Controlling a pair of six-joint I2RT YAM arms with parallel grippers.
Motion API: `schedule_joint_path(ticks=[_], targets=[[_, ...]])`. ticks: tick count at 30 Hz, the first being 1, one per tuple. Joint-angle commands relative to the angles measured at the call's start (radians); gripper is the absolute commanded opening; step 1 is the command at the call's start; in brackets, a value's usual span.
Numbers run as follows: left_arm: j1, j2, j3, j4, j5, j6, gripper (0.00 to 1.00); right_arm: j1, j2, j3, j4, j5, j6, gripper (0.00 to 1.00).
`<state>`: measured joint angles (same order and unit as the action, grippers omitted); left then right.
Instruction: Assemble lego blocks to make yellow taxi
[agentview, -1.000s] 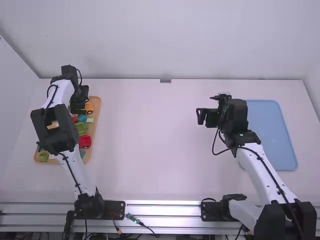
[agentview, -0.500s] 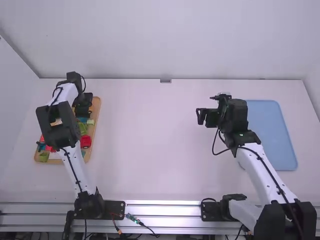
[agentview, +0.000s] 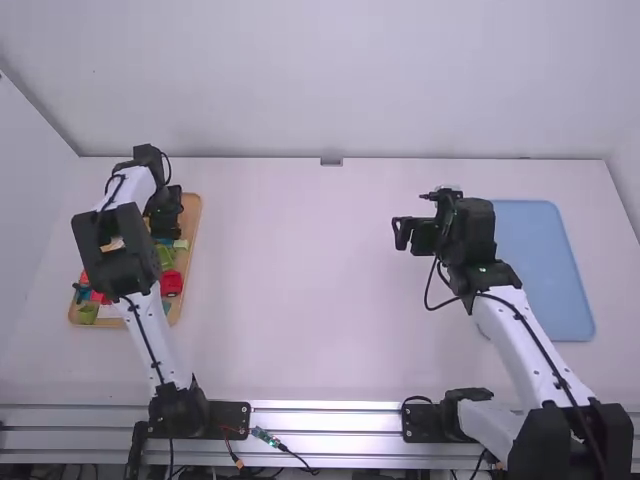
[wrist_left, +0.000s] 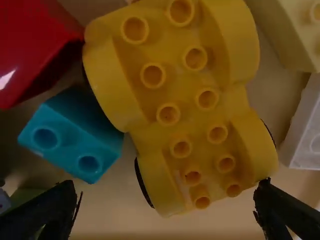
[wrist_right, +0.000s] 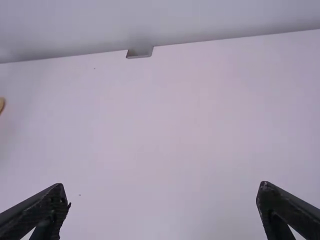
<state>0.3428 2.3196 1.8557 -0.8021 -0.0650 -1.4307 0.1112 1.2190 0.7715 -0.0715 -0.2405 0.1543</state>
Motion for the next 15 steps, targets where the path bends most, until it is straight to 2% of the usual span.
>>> schedule_joint_path(ticks=[1,9,15], targets=[[0.025,0.002,-0.015,-0.005,-0.022,-0.05,0.94,0.002,0.004,0.035,-0.002,-0.003,0.002,1.0],[0.024,0.002,-0.015,-0.012,-0.047,-0.151,0.92,0.002,0.004,0.035,-0.005,-0.003,0.003,0.99],[0.024,0.001,-0.015,0.029,0.004,-0.099,0.85,0.002,0.004,0.035,-0.004,-0.003,0.002,1.0]])
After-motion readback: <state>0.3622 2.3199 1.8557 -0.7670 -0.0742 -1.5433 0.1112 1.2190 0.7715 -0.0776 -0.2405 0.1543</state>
